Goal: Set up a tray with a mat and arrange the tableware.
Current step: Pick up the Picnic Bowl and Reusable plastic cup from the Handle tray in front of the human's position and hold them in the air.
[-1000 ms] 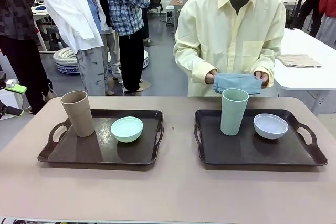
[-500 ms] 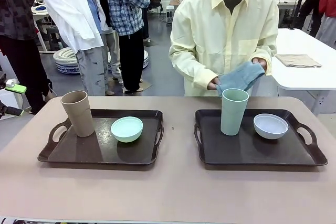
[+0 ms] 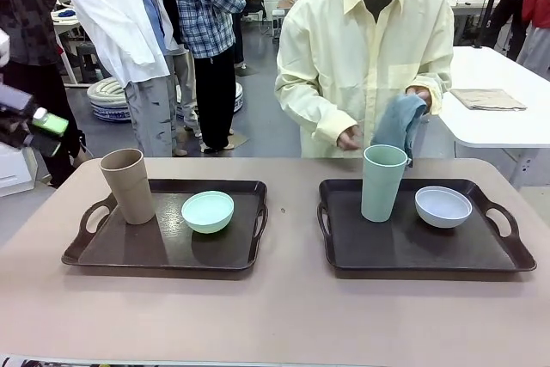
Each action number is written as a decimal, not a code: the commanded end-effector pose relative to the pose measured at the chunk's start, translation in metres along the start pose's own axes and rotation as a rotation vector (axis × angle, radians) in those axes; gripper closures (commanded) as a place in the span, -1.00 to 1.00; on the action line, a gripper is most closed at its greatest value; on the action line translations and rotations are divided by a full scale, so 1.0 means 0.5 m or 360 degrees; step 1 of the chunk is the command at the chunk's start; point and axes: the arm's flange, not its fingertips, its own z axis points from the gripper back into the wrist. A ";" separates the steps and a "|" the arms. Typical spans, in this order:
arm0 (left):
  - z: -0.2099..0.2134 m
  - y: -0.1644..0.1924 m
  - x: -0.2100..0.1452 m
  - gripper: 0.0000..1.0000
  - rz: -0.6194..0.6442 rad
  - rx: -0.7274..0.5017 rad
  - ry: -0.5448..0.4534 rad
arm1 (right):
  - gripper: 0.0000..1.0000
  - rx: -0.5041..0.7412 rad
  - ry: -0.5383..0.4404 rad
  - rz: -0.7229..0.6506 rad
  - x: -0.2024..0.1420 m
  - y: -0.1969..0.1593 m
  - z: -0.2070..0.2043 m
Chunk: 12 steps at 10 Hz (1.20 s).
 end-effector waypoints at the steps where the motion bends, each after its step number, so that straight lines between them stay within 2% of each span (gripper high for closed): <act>1: -0.044 -0.069 0.062 -1.00 -0.0346 0.0206 -0.0007 | -1.00 -0.0210 0.0085 -0.0050 0.046 0.039 -0.009; 3: -0.125 -0.175 0.151 -1.00 -0.0755 0.0345 0.0109 | -1.00 -0.0367 0.0094 -0.0123 0.092 0.093 -0.031; 4: -0.177 -0.222 0.182 -1.00 -0.0963 0.0418 0.0163 | -1.00 -0.0371 0.0076 -0.0164 0.108 0.107 -0.054; 6: -0.312 -0.287 0.221 -1.00 -0.1386 0.0561 0.0243 | -1.00 -0.0386 0.0014 -0.0283 0.156 0.107 -0.122; 7: -0.395 -0.315 0.220 -1.00 -0.1498 0.0565 0.0319 | -1.00 -0.0436 0.0002 -0.0347 0.177 0.099 -0.159; 8: -0.458 -0.331 0.215 -1.00 -0.1518 0.0515 0.0415 | -1.00 -0.0447 0.0010 -0.0385 0.184 0.090 -0.186; 9: -0.504 -0.338 0.221 -1.00 -0.1505 0.0444 0.0446 | -1.00 -0.0462 -0.0001 -0.0417 0.196 0.074 -0.206; 10: -0.537 -0.337 0.223 -1.00 -0.1458 0.0388 0.0440 | -1.00 -0.0507 -0.0023 -0.0440 0.205 0.058 -0.219; 11: -0.528 -0.332 0.222 -1.00 -0.1379 0.0320 0.0431 | -1.00 -0.0512 -0.0063 -0.0383 0.213 0.055 -0.212; 12: -0.539 -0.343 0.194 -1.00 -0.1532 0.0436 0.0463 | -1.00 -0.0499 0.0012 -0.0386 0.185 0.057 -0.210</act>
